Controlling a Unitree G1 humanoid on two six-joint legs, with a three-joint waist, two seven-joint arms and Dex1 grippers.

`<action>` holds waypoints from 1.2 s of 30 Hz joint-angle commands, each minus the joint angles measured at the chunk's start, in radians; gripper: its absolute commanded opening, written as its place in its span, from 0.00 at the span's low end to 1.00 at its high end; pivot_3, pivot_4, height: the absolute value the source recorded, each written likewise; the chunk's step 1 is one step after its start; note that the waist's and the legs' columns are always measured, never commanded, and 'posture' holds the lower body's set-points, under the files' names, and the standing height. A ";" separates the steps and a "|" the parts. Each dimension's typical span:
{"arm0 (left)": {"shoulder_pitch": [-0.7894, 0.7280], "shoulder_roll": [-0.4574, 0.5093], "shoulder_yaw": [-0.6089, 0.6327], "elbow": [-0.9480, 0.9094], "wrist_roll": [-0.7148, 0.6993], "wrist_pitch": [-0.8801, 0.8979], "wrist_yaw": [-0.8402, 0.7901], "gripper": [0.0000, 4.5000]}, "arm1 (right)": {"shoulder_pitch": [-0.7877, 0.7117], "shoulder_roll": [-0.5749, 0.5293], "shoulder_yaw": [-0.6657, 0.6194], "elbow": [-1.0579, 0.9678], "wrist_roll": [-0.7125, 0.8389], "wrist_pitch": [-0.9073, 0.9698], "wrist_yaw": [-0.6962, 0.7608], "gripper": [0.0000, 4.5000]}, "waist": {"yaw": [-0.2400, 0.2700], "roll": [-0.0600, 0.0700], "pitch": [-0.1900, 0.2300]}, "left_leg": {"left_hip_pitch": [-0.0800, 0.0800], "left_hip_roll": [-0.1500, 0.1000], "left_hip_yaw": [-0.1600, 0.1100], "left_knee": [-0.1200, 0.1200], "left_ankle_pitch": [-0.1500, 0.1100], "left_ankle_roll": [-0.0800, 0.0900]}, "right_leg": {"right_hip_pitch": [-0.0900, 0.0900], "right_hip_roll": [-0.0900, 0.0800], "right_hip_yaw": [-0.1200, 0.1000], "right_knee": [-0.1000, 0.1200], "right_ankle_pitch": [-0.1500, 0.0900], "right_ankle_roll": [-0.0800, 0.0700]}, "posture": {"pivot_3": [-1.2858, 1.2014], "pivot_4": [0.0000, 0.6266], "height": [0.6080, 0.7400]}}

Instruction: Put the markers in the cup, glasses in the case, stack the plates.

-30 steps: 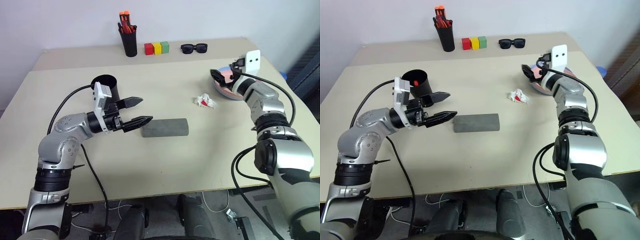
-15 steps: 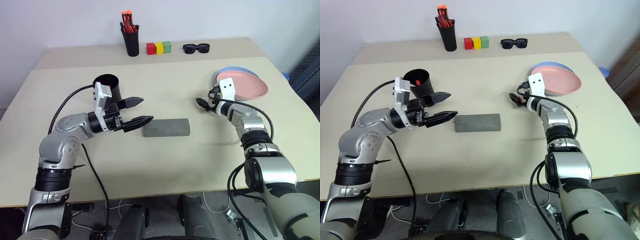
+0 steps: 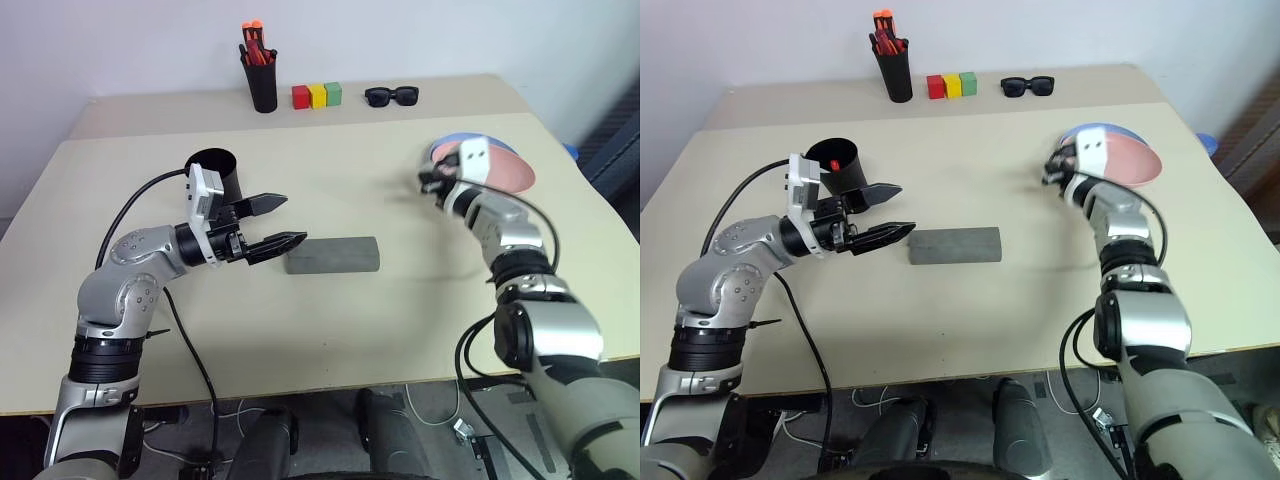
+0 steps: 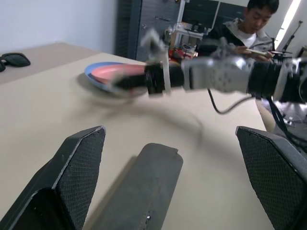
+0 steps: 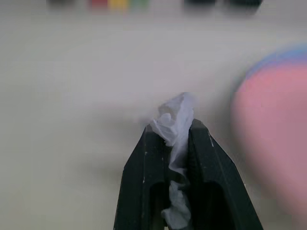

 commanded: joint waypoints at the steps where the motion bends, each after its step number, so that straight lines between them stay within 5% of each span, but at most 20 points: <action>1: -0.013 0.000 0.008 -0.015 -0.009 -0.016 0.002 1.00 | -0.076 -0.074 -0.083 0.070 0.033 -0.068 -0.139 0.01 | 0.003 0.000 0.000 | 0.000 0.000 0.000 0.000 0.000 0.000 | 0.000 0.000 0.000 0.000 0.000 0.000 | 0.52 0.24 1.00; 6: -0.010 -0.001 0.008 -0.024 -0.012 -0.012 0.006 1.00 | -0.081 -0.122 -0.018 0.162 -0.076 -0.094 -0.281 0.01 | -0.001 -0.001 -0.001 | 0.000 0.000 0.001 -0.001 0.000 0.000 | 0.001 0.000 0.000 -0.002 0.000 0.000 | 0.52 0.24 1.00; 15: 0.004 0.006 0.015 -0.025 -0.011 -0.014 0.005 1.00 | -0.096 -0.101 -0.011 0.186 -0.096 -0.123 -0.244 1.00 | -0.024 0.000 0.000 | 0.002 0.000 0.003 -0.005 0.000 0.000 | 0.000 0.000 0.003 -0.002 0.000 0.000 | 0.52 0.24 1.00; 21: 0.013 0.003 0.017 -0.029 -0.008 -0.022 0.009 1.00 | -0.103 -0.124 -0.037 0.167 -0.078 -0.155 -0.253 1.00 | -0.023 0.000 0.000 | 0.002 0.000 0.003 -0.005 0.000 0.000 | 0.000 0.000 0.003 -0.002 0.000 0.000 | 0.52 0.24 1.00; 26: 0.024 0.004 0.019 -0.033 -0.009 -0.030 0.007 1.00 | -0.048 -0.137 -0.091 0.091 0.016 -0.178 -0.026 1.00 | -0.024 0.000 0.000 | 0.002 0.000 0.003 -0.005 0.000 0.000 | 0.000 0.000 0.003 -0.002 0.000 0.000 | 0.52 0.24 1.00; 29: 0.031 0.005 0.023 -0.037 -0.013 -0.031 0.007 1.00 | 0.020 -0.164 -0.087 0.005 0.033 -0.139 0.052 0.81 | -0.023 0.000 0.000 | 0.002 0.000 0.003 -0.005 0.000 0.000 | 0.000 0.000 0.003 -0.002 0.000 0.000 | 0.52 0.24 1.00; 36: 0.021 0.004 0.024 -0.037 -0.021 -0.029 0.008 1.00 | 0.256 -0.186 -0.068 -0.352 0.069 0.027 0.139 0.01 | -0.015 0.000 0.000 | 0.002 0.000 0.003 -0.005 0.000 0.000 | 0.000 0.000 0.003 -0.001 0.000 0.000 | 0.52 0.24 1.00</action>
